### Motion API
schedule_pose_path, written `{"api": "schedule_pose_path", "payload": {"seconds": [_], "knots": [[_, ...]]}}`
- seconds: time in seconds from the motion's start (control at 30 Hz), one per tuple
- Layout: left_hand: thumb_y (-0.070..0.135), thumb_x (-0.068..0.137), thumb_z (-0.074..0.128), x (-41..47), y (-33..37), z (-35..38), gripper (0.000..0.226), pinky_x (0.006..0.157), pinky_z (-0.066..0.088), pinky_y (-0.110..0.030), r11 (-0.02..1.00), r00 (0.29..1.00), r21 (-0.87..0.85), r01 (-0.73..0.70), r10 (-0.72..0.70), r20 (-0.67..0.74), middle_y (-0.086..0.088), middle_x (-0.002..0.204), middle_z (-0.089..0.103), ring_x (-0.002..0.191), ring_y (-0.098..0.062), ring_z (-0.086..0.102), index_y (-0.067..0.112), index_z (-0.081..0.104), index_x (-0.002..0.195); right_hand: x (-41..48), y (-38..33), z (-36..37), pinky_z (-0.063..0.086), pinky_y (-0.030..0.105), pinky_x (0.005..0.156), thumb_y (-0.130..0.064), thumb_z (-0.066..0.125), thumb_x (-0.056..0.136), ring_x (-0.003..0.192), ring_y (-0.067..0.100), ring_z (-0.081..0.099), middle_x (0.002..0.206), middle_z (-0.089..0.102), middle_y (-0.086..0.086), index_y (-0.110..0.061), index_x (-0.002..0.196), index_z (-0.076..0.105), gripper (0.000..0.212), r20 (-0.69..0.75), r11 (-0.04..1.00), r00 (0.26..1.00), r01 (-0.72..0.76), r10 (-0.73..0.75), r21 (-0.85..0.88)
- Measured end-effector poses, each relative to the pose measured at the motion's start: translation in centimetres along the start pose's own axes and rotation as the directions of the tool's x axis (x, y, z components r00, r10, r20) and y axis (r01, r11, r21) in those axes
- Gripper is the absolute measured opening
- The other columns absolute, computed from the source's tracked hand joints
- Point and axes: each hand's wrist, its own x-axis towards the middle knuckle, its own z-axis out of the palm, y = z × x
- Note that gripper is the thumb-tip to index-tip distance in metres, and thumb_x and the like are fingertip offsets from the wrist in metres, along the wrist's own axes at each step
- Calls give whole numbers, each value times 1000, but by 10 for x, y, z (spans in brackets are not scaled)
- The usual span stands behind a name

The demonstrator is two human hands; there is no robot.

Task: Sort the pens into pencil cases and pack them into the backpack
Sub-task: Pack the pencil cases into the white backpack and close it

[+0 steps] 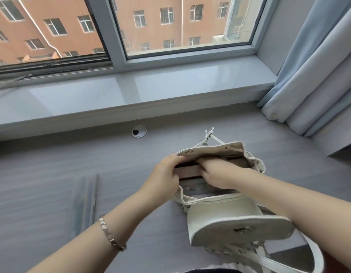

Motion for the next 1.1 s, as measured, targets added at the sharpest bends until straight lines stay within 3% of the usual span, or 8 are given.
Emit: {"api": "schedule_pose_path", "payload": {"seconds": [0.23,0.33,0.4,0.5,0.63,0.77,0.9,1.1], "knots": [[-8,83,35,-1,-10,-23,32,68,55,-39,939,985,-299,168,-175,1,-7,103,63,77,-21,60,13,53,66,1,11,-5,19,39,112,-29,26,99,135,29,30,148,34,6,-21,136,37,40,26,988,988,-151,152,-28],[10,87,46,-10,-69,-45,17,89,45,-40,930,888,93,356,-306,-343,-16,122,60,110,-29,58,13,57,99,-7,12,-14,38,35,103,-23,39,95,122,27,49,133,55,6,-22,125,54,34,-76,994,991,-113,113,11],[28,86,55,-25,-119,-56,60,110,26,-43,665,805,456,592,-456,-380,-25,149,27,139,-37,23,11,31,139,-20,10,-21,46,33,91,-18,46,90,110,25,57,117,65,3,-24,111,64,28,-261,995,960,-103,98,-4],[44,84,58,-51,-164,-69,89,114,15,-50,450,591,386,805,-663,-460,-34,150,5,142,-44,6,12,5,148,-40,2,-26,41,24,77,-22,48,91,107,20,57,111,67,-2,-23,109,65,24,-416,999,908,-39,49,31],[32,82,63,-61,-178,-72,75,100,37,-50,531,534,172,830,-665,-522,-31,131,39,123,-45,36,10,24,141,-47,10,-28,37,18,76,-22,54,89,106,16,58,108,68,-5,-19,107,66,21,-370,978,925,-7,85,207],[31,78,67,-51,-128,-68,72,99,36,-44,729,648,123,673,-502,-573,-27,123,42,120,-42,38,22,33,141,-43,18,-31,40,23,79,-14,56,88,89,13,58,94,70,1,-11,97,71,18,-405,948,910,46,90,315],[44,62,65,-38,-29,-60,67,88,40,-27,964,888,204,169,-59,-457,-3,101,47,103,-22,50,37,52,128,-41,20,-37,38,23,76,-14,53,89,88,15,58,87,67,-1,-10,92,72,19,-356,931,927,25,115,365],[46,65,65,-35,68,-38,58,83,42,-25,820,946,472,-323,282,157,10,106,47,103,-7,44,53,49,121,-52,34,-55,44,19,57,1,56,85,54,-3,53,66,63,1,-17,64,66,30,-215,688,958,27,188,725]]}}
